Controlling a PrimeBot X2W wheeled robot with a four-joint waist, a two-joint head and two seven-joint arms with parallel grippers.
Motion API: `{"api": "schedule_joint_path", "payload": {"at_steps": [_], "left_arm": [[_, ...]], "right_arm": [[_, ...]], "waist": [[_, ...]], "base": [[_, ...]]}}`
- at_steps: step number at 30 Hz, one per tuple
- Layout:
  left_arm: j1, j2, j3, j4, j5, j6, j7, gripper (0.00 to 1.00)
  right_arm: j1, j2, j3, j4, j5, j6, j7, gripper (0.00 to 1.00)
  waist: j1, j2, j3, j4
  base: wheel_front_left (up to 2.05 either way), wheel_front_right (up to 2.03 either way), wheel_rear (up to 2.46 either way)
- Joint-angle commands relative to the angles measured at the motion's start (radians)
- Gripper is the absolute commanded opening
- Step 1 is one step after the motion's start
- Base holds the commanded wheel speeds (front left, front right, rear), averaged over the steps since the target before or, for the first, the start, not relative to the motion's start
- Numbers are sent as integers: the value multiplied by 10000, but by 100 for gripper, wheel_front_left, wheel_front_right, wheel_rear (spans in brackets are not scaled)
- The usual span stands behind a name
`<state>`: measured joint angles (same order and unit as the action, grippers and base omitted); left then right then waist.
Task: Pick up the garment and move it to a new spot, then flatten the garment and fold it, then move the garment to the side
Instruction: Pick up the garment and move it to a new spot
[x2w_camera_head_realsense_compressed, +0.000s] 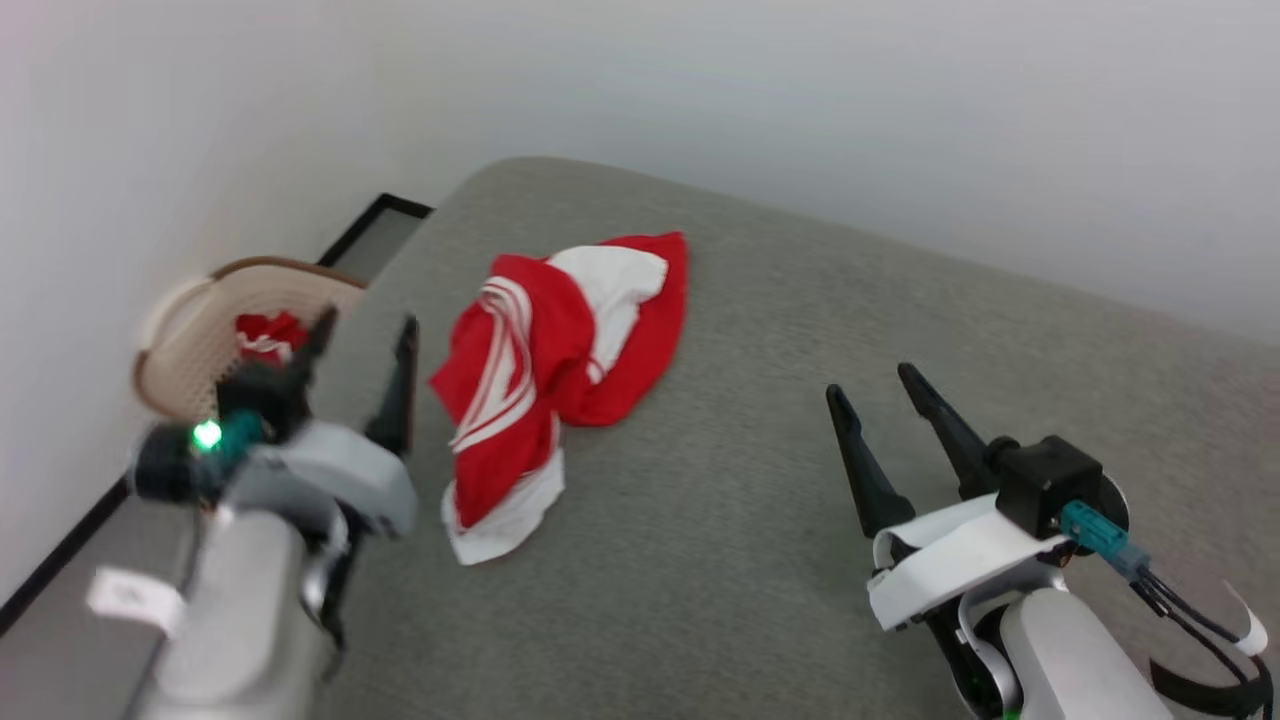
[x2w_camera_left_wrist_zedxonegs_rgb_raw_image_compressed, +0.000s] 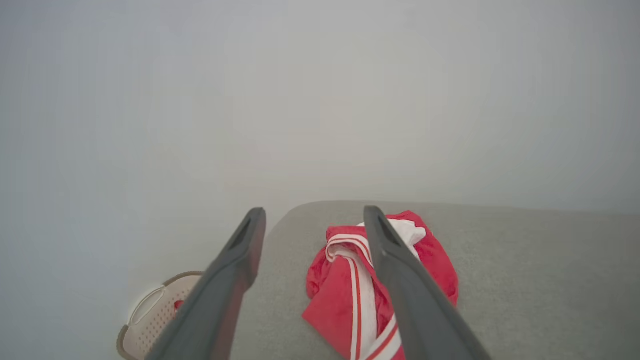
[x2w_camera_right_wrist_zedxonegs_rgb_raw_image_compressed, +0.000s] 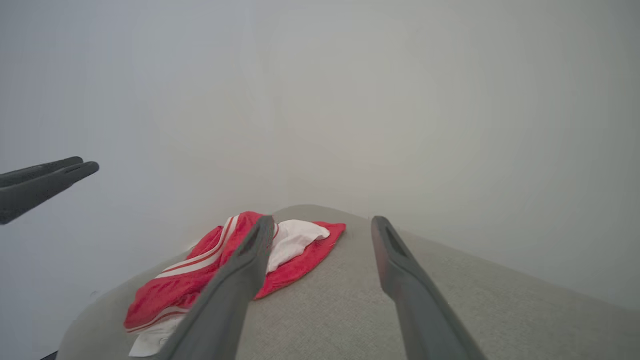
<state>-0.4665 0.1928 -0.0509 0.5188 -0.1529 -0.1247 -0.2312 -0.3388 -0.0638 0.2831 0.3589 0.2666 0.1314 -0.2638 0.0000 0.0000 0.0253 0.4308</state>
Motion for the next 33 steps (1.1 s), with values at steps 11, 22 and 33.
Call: {"api": "schedule_joint_path", "payload": {"at_steps": [11, 22, 33], "left_arm": [[-2918, 1918, -2341, 2932, -3833, -52, 4275, 100], [-3448, 3551, -3522, 3210, -6828, -54, 7566, 100], [-3193, 3177, -3726, 4769, -7643, -55, 7088, 48]], "right_arm": [[-539, -29, -183, -292, 52, -14, -8, 100], [-954, 14, -232, -593, 17, -14, -10, 100], [-1381, -24, -27, -775, -67, -14, -10, 100]], "waist": [[0, 0, 2136, -3089], [0, 0, 3163, -3952], [0, 0, 3746, -4400]], "base": [[0, 0, 0], [0, 0, 0], [0, 0, 0]]}}
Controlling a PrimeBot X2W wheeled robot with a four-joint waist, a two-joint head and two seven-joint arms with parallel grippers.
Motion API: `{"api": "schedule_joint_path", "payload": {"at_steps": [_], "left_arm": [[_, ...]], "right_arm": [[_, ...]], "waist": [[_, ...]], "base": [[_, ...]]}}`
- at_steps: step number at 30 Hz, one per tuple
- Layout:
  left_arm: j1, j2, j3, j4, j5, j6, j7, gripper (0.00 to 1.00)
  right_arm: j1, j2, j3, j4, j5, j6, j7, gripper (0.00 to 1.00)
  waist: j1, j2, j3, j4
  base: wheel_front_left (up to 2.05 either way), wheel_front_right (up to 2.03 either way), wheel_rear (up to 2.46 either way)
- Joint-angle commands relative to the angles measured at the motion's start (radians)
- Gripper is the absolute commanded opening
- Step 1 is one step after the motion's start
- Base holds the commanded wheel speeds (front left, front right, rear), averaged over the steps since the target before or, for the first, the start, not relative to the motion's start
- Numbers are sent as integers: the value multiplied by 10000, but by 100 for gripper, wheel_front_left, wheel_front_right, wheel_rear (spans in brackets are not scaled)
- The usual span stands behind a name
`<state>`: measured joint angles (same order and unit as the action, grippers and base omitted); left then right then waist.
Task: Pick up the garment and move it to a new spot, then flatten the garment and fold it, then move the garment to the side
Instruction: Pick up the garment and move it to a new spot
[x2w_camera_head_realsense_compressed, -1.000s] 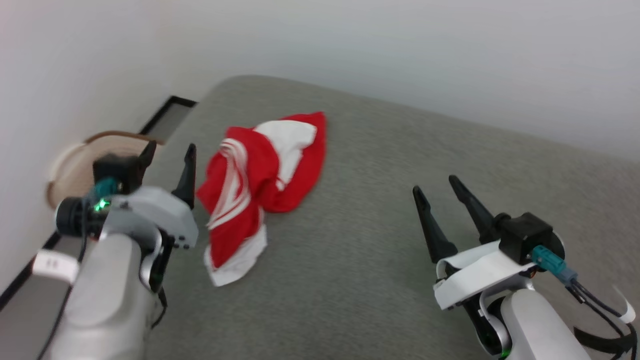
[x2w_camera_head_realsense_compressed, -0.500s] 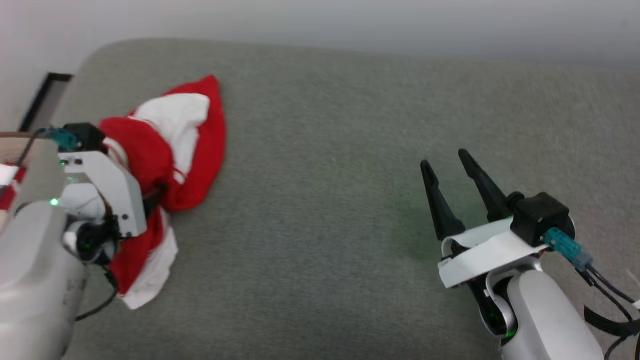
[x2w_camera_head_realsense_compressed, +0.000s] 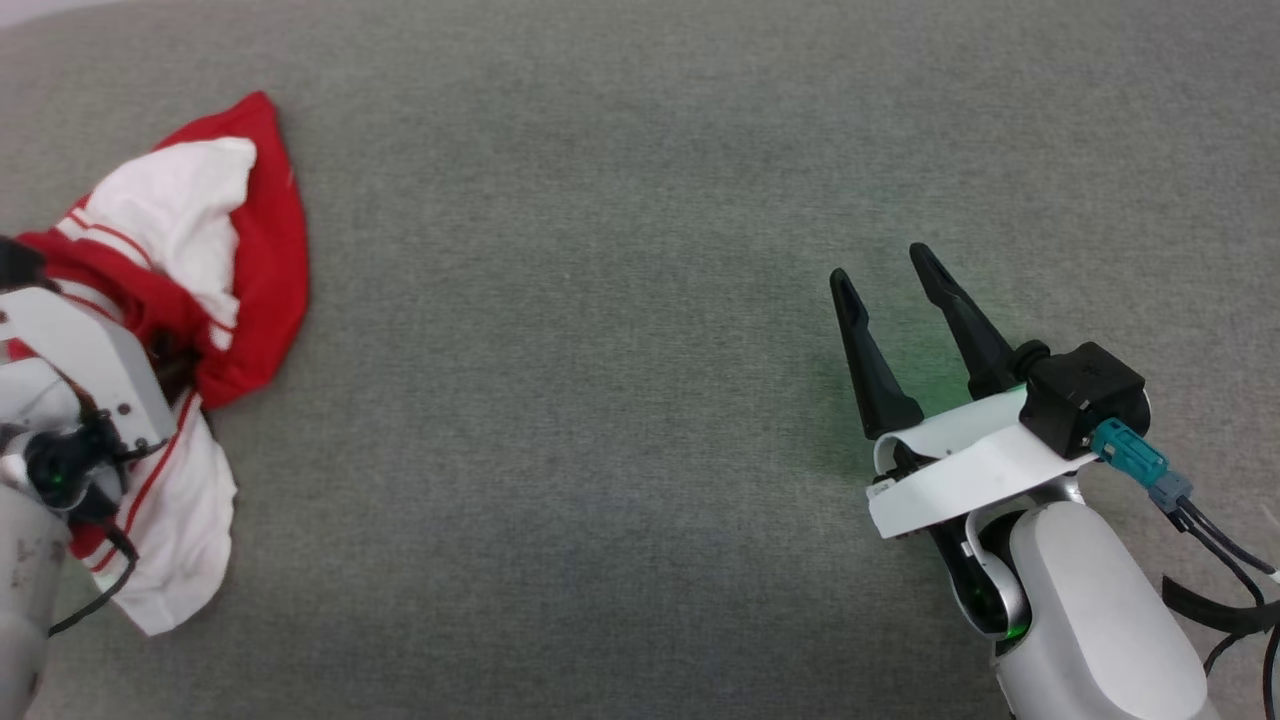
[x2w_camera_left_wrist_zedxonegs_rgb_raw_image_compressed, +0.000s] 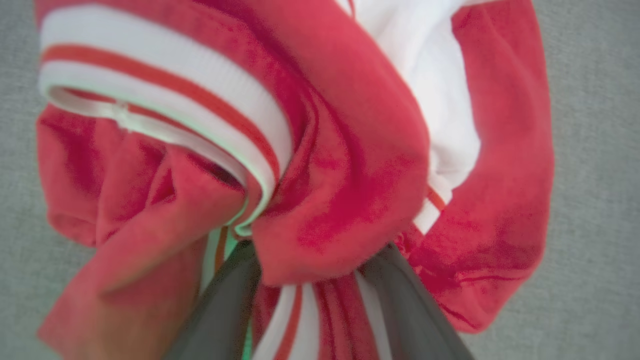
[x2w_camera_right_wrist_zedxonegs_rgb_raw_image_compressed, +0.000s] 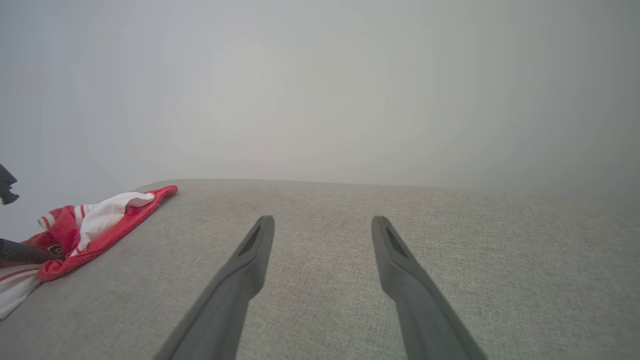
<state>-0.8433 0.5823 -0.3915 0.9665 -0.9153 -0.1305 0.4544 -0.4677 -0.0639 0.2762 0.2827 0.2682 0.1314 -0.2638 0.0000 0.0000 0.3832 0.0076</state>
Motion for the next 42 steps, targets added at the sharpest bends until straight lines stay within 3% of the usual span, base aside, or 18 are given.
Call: {"api": "schedule_joint_path", "payload": {"at_steps": [1, 3, 5, 16, 25, 29, 35, 38, 42], "left_arm": [[612, -763, -394, 338, -58, -1, 173, 35], [666, -815, -523, 405, -95, -22, -52, 32], [723, -805, -646, 383, -185, -33, -277, 0], [118, 420, -1949, -733, 562, 3, -2372, 0], [-240, 870, -3938, -4164, 677, 2, -2969, 0], [-378, 1240, -4755, -6281, -119, 3, -2614, 0], [-700, 1599, -5922, -9496, -2290, 3, -2032, 0], [-1176, 1560, -6548, -10288, -2869, 3, -1815, 0], [-1854, 1221, -7177, -10349, -3434, 3, -1896, 0]], "right_arm": [[-123, -17, 46, -16, -96, -14, -8, 100], [-92, -7, 47, -12, -98, -14, -8, 100], [25, 3, 55, 13, -72, -12, -8, 100], [881, 60, -92, 180, 270, -14, -10, 100], [1774, 113, -882, -138, 609, -14, -8, 100], [2055, 127, -1115, -357, 676, -12, -8, 100], [2291, 134, -1486, -767, 1043, -12, -8, 100], [2343, 131, -1708, -1036, 1358, -14, -10, 100], [2265, 134, -1888, -1368, 1731, -14, -8, 100]], "waist": [[0, 0, 129, -161], [0, 0, -15, -118], [0, 0, -233, -56], [0, 0, -1926, 114], [0, 0, -2501, -234], [0, 0, -2488, -588], [0, 0, -2265, -1405], [0, 0, -2022, -1877], [0, 0, -1640, -2619]], "base": [[0, 0, 0], [0, 0, 0], [0, 0, 0], [0, 0, 0], [0, 0, 0], [0, 0, 0], [0, 0, 0], [0, 0, 0], [0, 0, 0]]}}
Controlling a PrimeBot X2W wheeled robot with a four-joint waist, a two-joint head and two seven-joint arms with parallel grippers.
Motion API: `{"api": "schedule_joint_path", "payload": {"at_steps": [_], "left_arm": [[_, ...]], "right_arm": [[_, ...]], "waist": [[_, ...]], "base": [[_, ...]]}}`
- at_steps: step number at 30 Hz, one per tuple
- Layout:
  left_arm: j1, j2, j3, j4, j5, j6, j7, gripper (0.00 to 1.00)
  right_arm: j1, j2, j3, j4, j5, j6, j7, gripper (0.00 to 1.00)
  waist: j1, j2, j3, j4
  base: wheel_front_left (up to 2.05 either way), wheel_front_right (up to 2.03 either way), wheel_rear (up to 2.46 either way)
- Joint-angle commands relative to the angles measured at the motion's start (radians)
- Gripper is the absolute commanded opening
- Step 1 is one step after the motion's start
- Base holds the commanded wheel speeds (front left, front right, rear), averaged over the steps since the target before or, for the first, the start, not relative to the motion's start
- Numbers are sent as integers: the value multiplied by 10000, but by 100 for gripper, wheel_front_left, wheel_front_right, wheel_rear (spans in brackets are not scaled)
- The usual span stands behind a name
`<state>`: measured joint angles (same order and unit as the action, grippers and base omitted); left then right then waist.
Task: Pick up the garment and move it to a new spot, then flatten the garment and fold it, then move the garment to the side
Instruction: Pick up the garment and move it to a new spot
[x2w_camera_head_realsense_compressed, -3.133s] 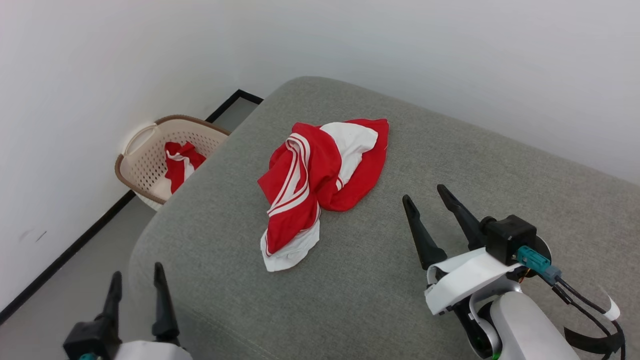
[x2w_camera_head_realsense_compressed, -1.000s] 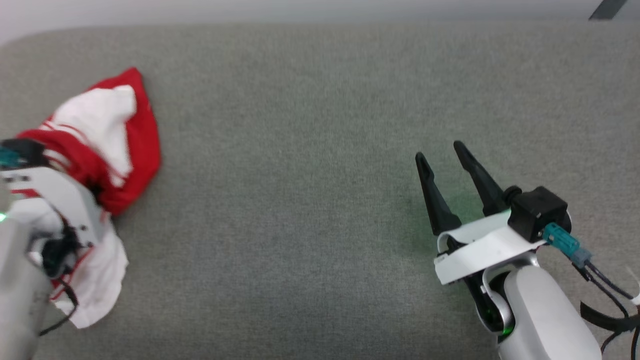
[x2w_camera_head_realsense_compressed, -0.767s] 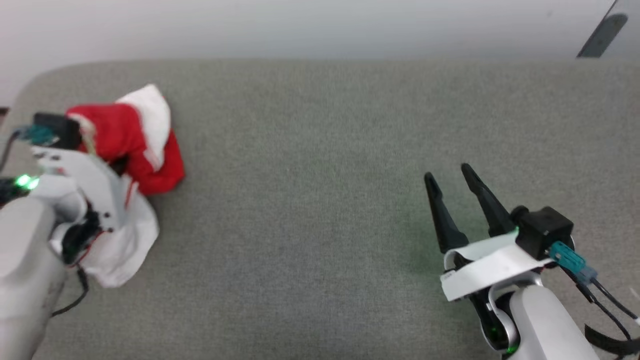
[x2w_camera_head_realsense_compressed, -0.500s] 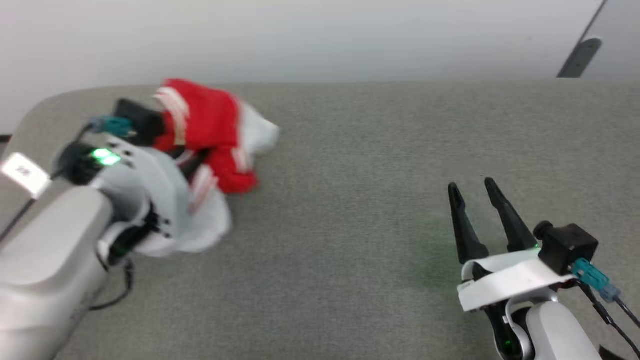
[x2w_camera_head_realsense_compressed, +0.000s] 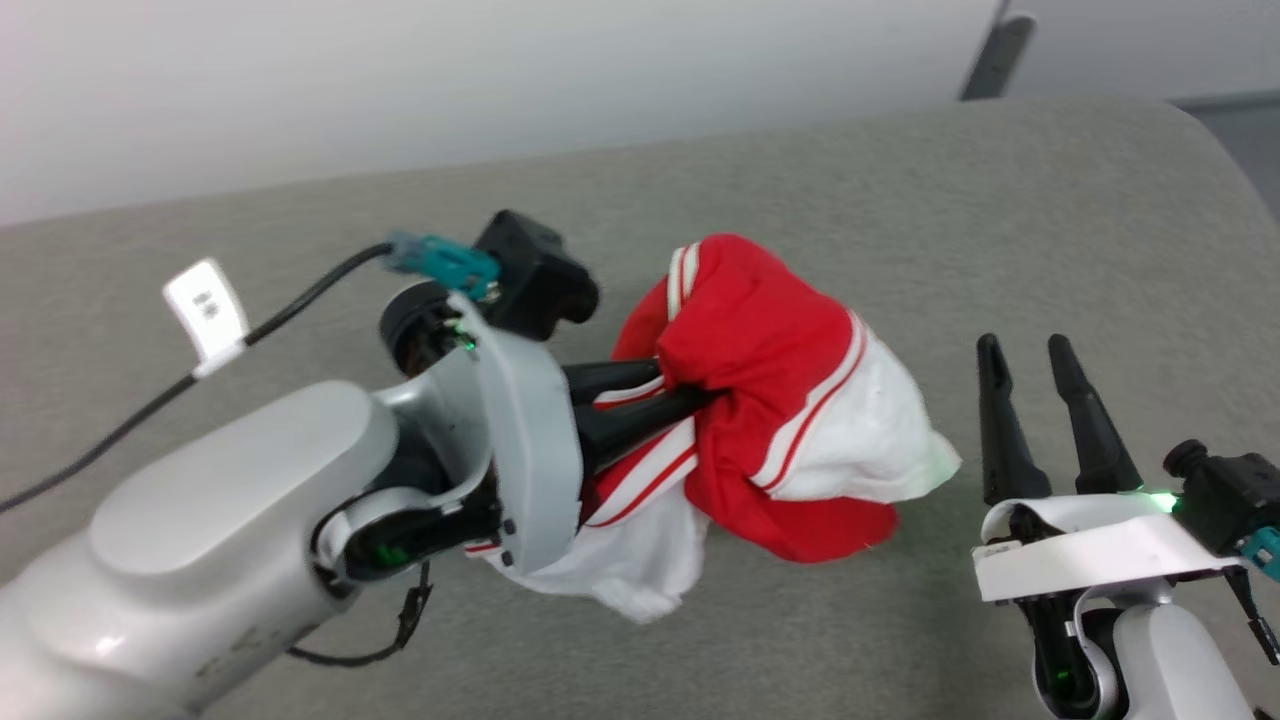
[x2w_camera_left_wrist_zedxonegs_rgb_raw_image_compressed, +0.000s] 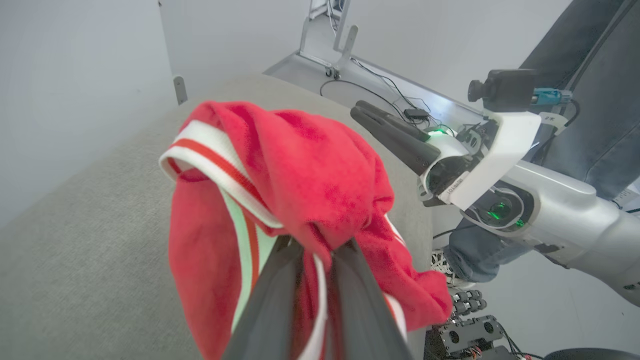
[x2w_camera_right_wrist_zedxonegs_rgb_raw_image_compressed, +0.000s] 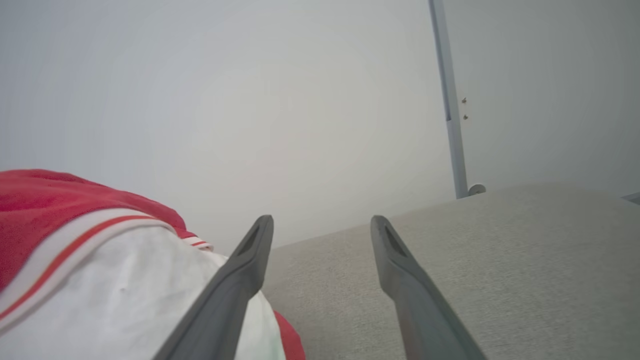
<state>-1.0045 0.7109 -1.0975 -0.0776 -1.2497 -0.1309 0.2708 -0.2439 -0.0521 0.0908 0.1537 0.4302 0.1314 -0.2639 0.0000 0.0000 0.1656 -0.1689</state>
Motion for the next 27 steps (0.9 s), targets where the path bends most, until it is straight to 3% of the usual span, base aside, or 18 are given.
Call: {"api": "schedule_joint_path", "payload": {"at_steps": [1, 6, 13, 22, 27], "left_arm": [[-449, -133, -368, 220, -60, 5, -29, 0], [-1253, -346, -1465, 1306, 116, 5, -100, 0], [-1822, -440, -1802, 3400, 1370, 5, -558, 0], [-1672, -378, -1824, 4670, 3412, 7, 541, 0], [-1681, -444, -1838, 5478, 3605, 13, 633, 0]], "right_arm": [[12, 18, -94, -139, 187, -12, -6, 100], [-124, 18, -111, -303, 578, -12, -6, 100], [-195, 24, -140, -446, 1285, -12, -6, 100], [-469, 22, 64, -551, 1807, -12, -6, 100], [-585, 22, 203, -603, 1902, -12, -6, 100]], "waist": [[0, 0, 620, -1016], [0, 0, 1092, -1922], [0, 0, 1700, -2842], [0, 0, 2378, -3403], [0, 0, 2527, -3546]], "base": [[0, 0, 0], [0, 0, 0], [0, 0, 0], [0, 0, 0], [0, 0, 0]]}}
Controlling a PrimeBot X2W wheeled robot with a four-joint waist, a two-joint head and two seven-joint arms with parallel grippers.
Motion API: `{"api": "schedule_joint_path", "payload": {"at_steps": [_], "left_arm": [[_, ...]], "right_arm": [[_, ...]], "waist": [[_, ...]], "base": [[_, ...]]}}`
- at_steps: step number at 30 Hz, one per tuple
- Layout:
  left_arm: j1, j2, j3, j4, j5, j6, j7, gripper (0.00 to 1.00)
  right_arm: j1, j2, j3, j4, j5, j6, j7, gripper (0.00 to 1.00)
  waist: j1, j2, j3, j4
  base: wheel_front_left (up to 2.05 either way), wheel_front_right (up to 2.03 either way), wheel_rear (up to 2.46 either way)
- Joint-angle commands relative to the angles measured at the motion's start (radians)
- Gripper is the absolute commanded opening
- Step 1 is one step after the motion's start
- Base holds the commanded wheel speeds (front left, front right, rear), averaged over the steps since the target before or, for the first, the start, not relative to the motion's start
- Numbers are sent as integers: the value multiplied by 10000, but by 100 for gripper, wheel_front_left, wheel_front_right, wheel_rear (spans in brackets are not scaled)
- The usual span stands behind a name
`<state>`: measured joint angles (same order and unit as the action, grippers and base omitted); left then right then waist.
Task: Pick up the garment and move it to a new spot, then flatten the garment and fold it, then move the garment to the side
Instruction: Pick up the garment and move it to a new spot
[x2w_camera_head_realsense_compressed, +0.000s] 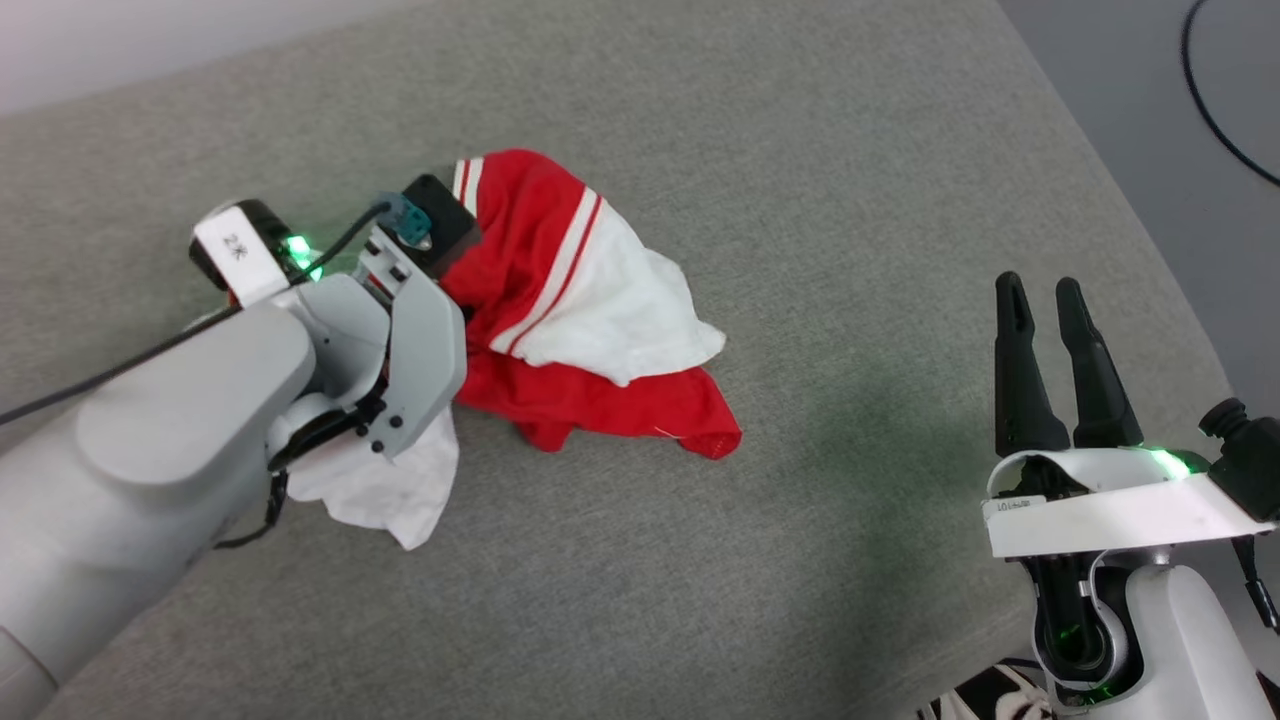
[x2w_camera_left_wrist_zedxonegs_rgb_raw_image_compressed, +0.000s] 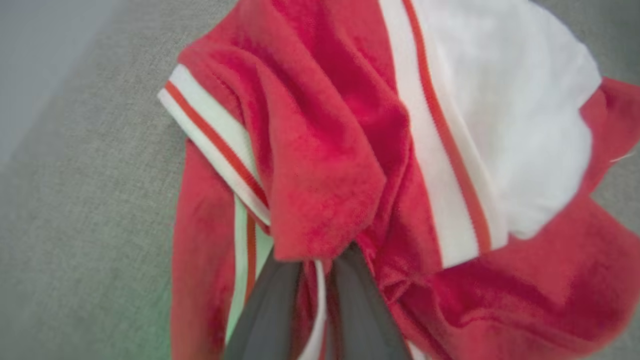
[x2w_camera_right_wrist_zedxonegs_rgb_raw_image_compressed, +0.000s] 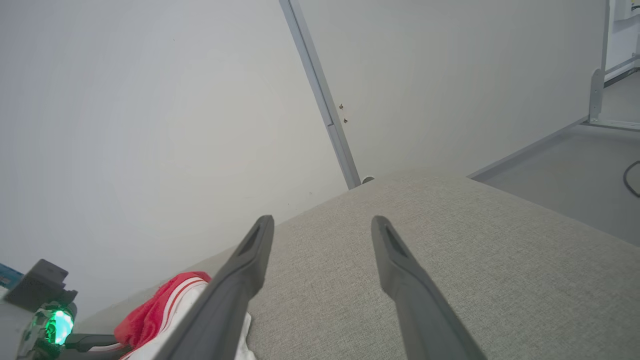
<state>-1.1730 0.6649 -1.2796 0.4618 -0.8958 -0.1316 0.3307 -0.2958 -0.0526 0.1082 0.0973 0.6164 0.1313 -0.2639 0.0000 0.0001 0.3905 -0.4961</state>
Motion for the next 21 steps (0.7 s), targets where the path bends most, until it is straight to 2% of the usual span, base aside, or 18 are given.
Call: {"api": "schedule_joint_path", "payload": {"at_steps": [1, 3, 4, 5, 7, 8, 9, 10, 14, 21], "left_arm": [[45, -14, -28, 268, 172, 20, 62, 0], [139, -56, -56, 571, 359, 23, 27, 0], [140, -83, -64, 764, 407, 30, -66, 5], [170, -121, -71, 921, 450, 34, -140, 19], [260, -175, -97, 1218, 578, 36, -143, 31], [318, -196, -106, 1277, 638, 36, -122, 47], [371, -232, -110, 1325, 669, 34, -164, 79], [372, -262, -111, 1397, 671, 34, -213, 100], [164, -465, -89, 1538, 799, 26, -621, 100], [-46, -1059, -11, 1276, 604, 22, -1847, 100]], "right_arm": [[-75, 26, 49, -44, 63, -10, -6, 100], [-106, 26, 71, -64, 84, -10, -6, 100], [-110, 27, 72, -73, 72, -10, -6, 100], [-111, 28, 96, -77, 35, -10, -6, 100], [-118, 25, 150, -91, -59, -10, -6, 100], [-129, 25, 171, -97, -119, -10, -6, 100], [-139, 25, 196, -94, -167, -10, -6, 100], [-146, 24, 212, -95, -225, -10, -6, 100], [-181, 24, 247, -45, -509, -10, -6, 100], [55, 21, 169, 249, -1412, -10, -6, 100]], "waist": [[0, -1, 299, -294], [0, -1, 331, -313], [0, -1, 340, -305], [0, -1, 343, -289], [0, -1, 319, -222], [0, -1, 296, -175], [0, -1, 248, -117], [0, -1, 202, -47], [0, -1, -46, 344], [0, -1, -851, 1587]], "base": [[0, 0, 0], [0, 0, 0], [0, 0, 0], [0, 0, 0], [0, 0, 0], [0, 0, 0], [0, 0, 0], [0, 0, 0], [0, 0, 0], [0, 0, 0]]}}
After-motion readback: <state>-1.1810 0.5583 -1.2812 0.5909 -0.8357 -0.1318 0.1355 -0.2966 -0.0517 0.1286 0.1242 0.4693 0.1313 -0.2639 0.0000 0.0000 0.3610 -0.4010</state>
